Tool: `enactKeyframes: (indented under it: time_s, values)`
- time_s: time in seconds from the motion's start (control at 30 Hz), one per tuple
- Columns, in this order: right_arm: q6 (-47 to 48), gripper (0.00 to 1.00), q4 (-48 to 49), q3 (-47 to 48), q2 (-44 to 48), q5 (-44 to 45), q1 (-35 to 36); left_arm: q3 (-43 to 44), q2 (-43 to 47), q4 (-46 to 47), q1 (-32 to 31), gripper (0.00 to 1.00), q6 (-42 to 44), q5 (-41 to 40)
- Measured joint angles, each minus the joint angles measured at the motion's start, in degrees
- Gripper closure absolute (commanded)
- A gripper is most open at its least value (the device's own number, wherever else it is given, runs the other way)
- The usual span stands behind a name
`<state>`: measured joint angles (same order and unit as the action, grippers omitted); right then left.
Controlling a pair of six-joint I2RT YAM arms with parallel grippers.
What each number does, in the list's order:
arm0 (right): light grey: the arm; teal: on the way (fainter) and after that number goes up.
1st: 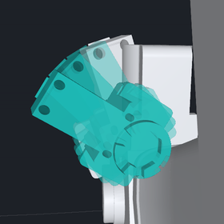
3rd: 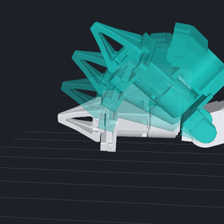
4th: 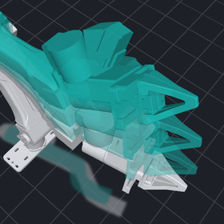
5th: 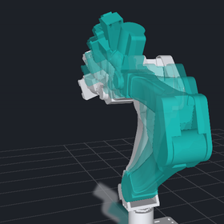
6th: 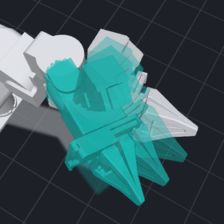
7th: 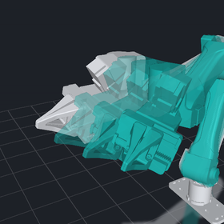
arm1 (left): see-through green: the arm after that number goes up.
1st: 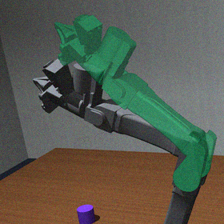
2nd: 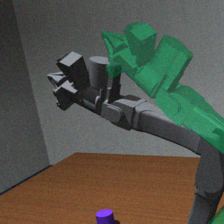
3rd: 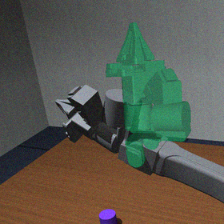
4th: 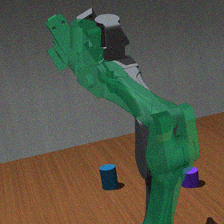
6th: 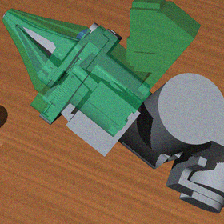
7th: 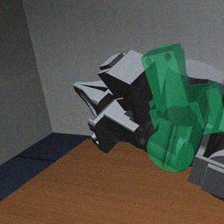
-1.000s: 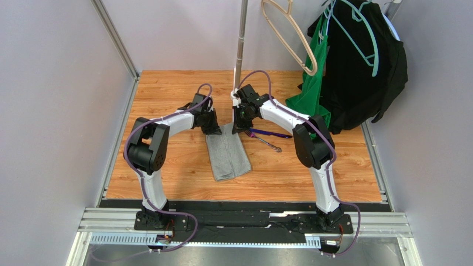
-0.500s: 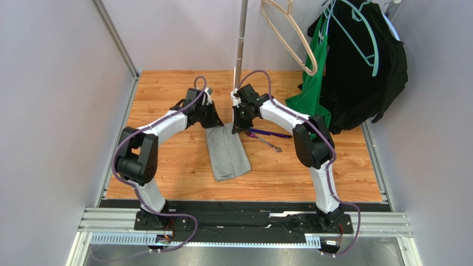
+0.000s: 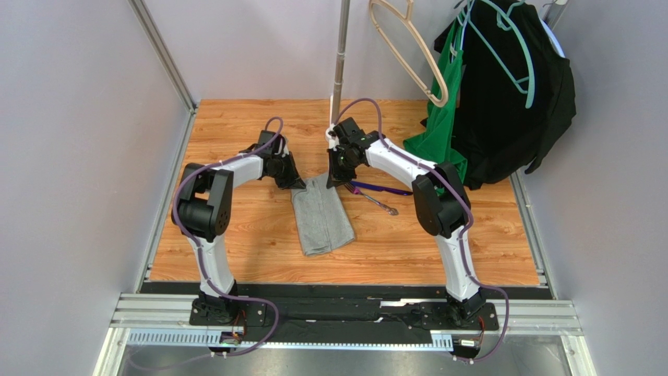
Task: Fold the napkin into a case and place the utensils inside
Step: Fold the 2/3-rectangle-folded napkin at the center of the board.
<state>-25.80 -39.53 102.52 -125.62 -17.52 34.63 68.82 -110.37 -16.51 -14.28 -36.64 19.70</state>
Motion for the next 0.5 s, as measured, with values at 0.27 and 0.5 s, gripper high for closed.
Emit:
enactKeyframes:
  time_s: [0.27,0.5]
  values:
    - [-1.36,1.0,-1.05,2.4,-0.11,-0.2,1.31,0.02,-0.5,1.53,0.02,1.0,-1.86,0.9]
    - [-5.84,1.0,-1.31,6.51,-2.29,-1.46,4.22,0.0,-0.59,2.1,0.02,1.0,-2.36,0.81]
